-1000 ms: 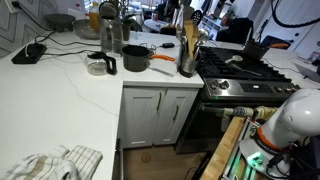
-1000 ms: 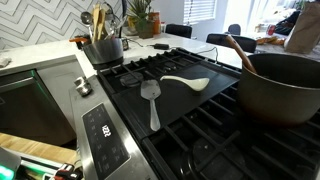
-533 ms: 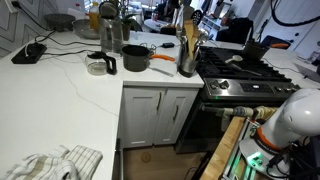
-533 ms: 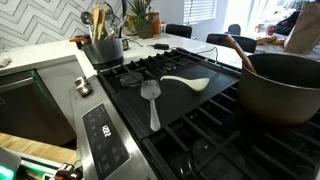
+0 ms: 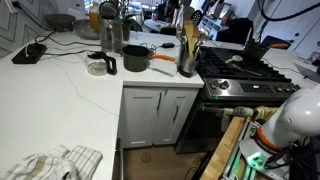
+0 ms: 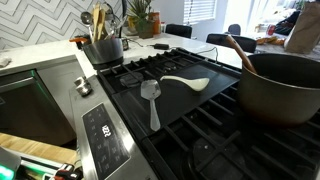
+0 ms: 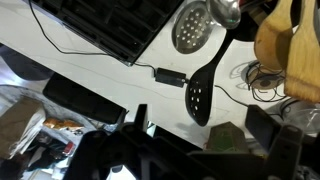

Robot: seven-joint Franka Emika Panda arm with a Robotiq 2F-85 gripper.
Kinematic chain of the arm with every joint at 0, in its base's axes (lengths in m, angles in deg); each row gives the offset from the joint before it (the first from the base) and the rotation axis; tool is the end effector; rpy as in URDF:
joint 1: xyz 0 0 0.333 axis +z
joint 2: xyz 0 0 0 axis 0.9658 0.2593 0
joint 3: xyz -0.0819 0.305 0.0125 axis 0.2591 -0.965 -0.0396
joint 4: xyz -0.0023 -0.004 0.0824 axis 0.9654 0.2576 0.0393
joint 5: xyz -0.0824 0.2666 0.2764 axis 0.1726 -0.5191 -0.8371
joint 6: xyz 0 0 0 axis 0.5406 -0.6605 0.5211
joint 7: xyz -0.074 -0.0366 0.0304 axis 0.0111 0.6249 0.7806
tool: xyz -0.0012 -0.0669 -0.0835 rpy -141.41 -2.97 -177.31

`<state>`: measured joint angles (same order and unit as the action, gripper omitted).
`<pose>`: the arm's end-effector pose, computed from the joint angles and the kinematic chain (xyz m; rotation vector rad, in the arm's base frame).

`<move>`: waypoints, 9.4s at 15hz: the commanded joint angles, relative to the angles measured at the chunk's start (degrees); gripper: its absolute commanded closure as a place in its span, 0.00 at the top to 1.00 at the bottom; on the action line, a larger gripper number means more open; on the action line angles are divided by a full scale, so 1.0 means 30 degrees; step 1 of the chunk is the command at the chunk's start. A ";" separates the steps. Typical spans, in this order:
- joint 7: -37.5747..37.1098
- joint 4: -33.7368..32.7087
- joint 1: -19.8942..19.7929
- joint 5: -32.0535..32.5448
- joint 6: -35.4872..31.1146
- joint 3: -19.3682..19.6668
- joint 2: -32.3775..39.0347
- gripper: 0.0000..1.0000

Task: Remove the black spoon from the utensil storage bin and lay it on the stove plate

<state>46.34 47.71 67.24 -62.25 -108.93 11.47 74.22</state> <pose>0.4788 -0.2117 0.7035 2.8151 -0.0692 0.7478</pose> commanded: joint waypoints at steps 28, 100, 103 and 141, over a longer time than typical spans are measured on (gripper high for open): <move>0.7381 -0.4405 -0.1737 -0.5362 -0.0105 -0.0779 0.6174 0.04; 0.4196 -0.1501 -1.1794 -2.1941 0.8928 0.6269 1.1900 0.04; 0.4058 -0.1990 -1.2599 -2.1639 0.9057 0.5198 1.2410 0.09; -0.5809 0.1766 -0.0203 0.3765 0.4327 -0.3301 -0.1038 1.00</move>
<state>31.08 47.50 64.13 -53.44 -95.42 3.26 77.58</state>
